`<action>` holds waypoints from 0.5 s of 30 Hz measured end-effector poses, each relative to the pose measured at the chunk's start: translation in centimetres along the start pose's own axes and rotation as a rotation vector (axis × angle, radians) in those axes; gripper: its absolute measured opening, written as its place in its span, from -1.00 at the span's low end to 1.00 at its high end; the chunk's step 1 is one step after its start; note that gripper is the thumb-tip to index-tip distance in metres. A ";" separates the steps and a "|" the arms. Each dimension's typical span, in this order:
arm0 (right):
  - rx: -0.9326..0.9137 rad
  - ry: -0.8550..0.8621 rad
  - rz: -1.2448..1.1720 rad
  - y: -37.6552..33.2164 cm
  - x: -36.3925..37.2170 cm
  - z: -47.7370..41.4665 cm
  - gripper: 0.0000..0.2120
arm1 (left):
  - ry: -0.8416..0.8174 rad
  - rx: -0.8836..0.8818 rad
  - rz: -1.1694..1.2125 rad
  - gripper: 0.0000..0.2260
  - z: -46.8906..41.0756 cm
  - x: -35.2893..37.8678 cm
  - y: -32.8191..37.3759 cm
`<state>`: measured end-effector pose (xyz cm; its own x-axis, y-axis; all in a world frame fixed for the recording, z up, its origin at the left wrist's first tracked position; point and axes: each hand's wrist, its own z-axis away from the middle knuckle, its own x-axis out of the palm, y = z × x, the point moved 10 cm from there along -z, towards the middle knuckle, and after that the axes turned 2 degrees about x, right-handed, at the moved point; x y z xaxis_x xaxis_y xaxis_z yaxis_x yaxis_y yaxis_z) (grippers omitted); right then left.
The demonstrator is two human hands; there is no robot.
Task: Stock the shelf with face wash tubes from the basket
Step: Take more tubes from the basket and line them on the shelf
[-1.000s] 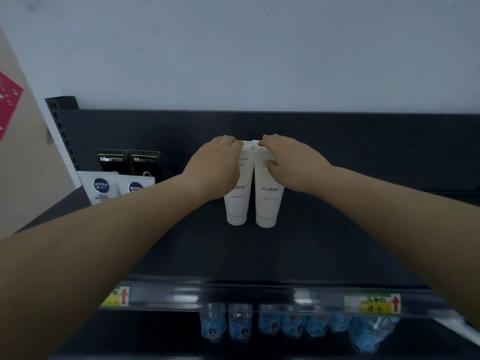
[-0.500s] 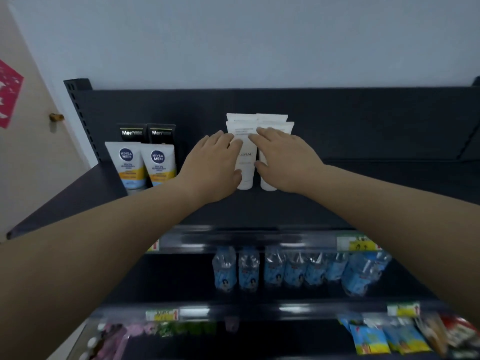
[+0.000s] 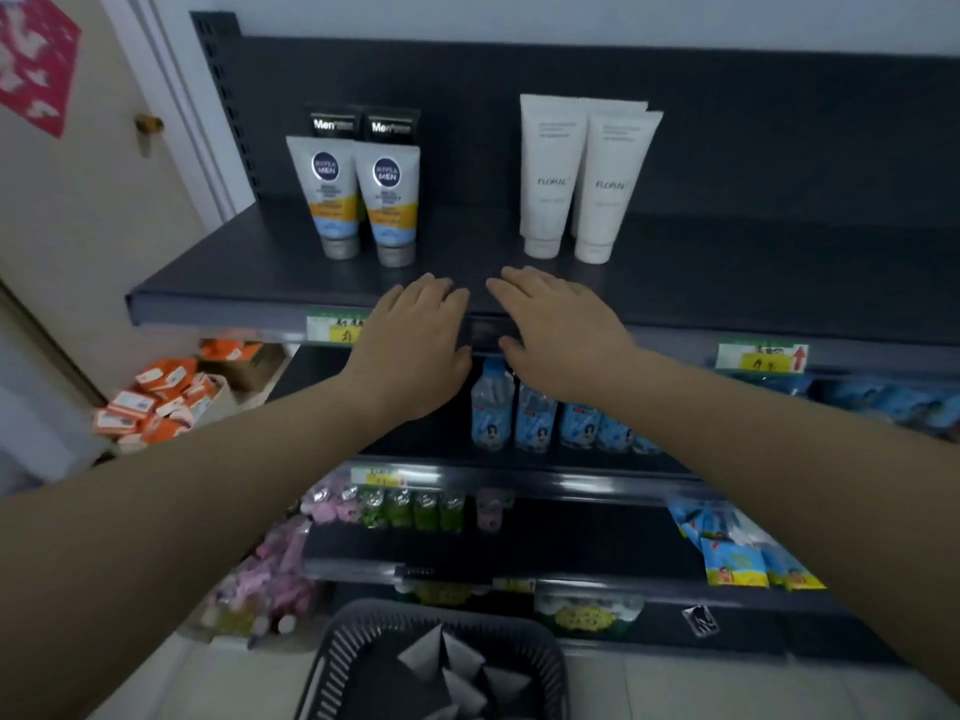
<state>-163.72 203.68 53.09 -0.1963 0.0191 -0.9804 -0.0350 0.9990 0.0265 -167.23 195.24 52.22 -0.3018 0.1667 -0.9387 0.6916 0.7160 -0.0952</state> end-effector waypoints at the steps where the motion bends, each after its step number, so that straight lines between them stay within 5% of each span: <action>1: -0.012 -0.006 -0.009 -0.7 0.7 0.3 -0.42 | -0.012 -0.014 -0.003 -0.45 1.0 0.6 -0.2; 15: -0.182 -0.212 -0.137 -7.7 13.8 7.1 -0.39 | -0.216 -0.310 0.050 -0.44 16.8 10.6 -0.7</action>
<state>-159.22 196.53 37.99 0.0301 -0.0885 -0.9956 -0.2259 0.9697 -0.0931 -159.92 185.16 36.78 -0.1045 0.0833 -0.9910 0.4606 0.8872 0.0260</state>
